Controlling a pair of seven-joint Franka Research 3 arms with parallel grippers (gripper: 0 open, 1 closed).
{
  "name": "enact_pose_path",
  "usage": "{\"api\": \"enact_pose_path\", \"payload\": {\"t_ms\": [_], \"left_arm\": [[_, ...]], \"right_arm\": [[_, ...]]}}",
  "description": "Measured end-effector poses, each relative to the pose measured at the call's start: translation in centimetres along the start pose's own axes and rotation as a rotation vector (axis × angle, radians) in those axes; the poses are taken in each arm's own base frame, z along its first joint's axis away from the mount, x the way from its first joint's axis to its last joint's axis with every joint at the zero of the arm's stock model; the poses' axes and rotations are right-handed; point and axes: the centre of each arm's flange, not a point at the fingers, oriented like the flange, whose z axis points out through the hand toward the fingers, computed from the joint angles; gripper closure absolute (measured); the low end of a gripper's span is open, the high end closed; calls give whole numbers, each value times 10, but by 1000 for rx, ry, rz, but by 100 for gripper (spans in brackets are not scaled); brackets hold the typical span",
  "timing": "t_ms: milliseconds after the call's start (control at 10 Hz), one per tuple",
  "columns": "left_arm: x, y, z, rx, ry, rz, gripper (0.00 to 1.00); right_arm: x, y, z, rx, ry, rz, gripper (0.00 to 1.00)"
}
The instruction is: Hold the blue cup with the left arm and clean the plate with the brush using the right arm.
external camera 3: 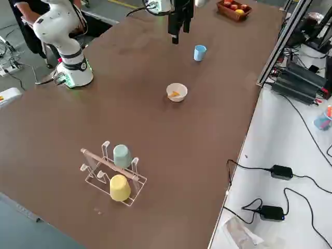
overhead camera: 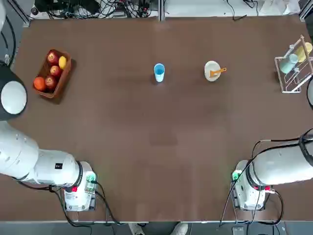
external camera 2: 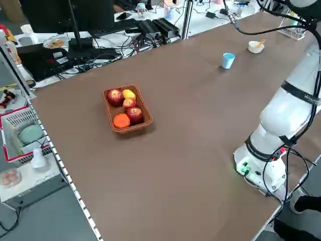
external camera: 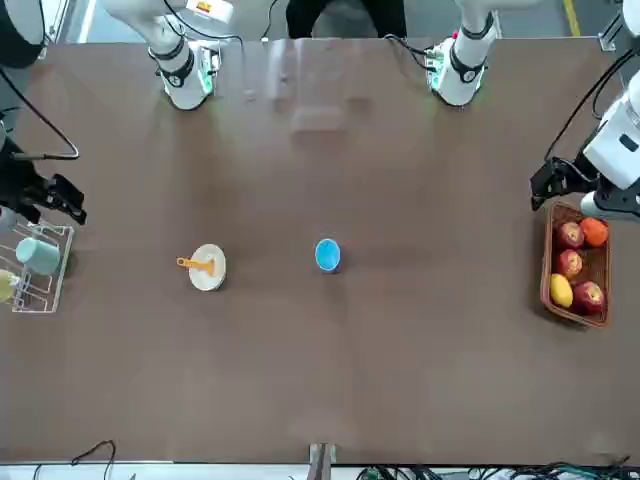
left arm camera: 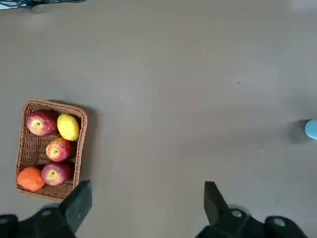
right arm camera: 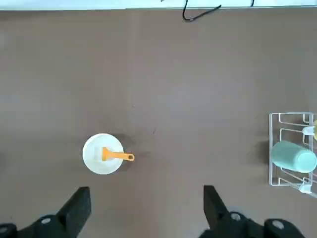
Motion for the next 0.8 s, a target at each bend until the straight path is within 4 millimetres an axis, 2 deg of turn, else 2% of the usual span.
{"api": "enact_pose_path", "payload": {"t_ms": [500, 800], "left_arm": [[1, 26, 2, -36, -5, 32, 0], [10, 37, 28, -88, -49, 42, 0]], "right_arm": [[-8, -2, 7, -2, -76, -4, 0], [-8, -3, 9, 18, -76, -147, 0]]}}
